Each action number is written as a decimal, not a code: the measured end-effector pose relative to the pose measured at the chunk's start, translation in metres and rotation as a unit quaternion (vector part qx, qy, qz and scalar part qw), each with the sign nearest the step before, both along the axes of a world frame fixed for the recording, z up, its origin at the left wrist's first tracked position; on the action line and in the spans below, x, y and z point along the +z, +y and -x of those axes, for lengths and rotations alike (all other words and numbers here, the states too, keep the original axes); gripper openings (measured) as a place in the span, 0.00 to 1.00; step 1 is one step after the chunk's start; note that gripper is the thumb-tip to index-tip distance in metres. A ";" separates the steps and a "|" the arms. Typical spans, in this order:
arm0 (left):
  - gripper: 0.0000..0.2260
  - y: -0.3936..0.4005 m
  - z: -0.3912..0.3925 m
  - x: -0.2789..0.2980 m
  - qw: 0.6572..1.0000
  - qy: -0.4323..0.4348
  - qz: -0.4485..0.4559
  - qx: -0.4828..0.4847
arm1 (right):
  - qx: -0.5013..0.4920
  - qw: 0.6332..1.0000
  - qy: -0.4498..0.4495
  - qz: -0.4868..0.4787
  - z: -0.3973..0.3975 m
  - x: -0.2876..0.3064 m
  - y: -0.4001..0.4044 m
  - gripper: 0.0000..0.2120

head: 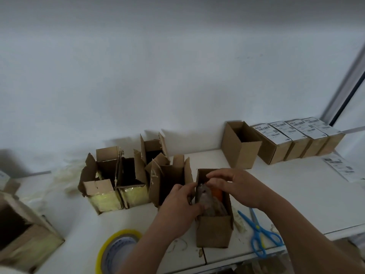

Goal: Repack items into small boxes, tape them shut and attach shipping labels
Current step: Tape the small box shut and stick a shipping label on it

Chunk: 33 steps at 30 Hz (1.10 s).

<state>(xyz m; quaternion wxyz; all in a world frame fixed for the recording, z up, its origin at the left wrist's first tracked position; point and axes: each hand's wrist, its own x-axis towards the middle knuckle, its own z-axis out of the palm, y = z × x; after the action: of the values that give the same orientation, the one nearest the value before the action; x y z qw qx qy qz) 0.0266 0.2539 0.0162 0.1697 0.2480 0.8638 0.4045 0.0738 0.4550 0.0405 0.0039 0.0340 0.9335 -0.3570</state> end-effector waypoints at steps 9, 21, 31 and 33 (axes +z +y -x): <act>0.15 -0.080 0.030 0.035 0.951 0.269 0.091 0.126 | 0.044 0.997 0.062 -0.015 0.054 0.052 -0.081 0.09; 0.14 -0.232 0.097 0.037 0.898 0.247 0.123 0.343 | 0.160 0.982 0.055 -0.083 0.177 0.055 -0.263 0.13; 0.14 -0.321 0.127 0.025 0.896 0.162 0.058 0.409 | 0.202 0.970 -0.042 -0.129 0.261 0.009 -0.375 0.15; 0.13 -0.329 0.131 0.023 0.898 0.144 0.040 0.414 | 0.197 0.970 -0.073 -0.120 0.274 -0.008 -0.395 0.16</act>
<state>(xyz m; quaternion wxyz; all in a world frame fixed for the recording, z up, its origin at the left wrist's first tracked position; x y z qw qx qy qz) -0.1040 -0.0756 0.0397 -0.1291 -0.0837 0.9189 0.3632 -0.2005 0.0598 0.0327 0.1385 -0.1239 0.9550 -0.2310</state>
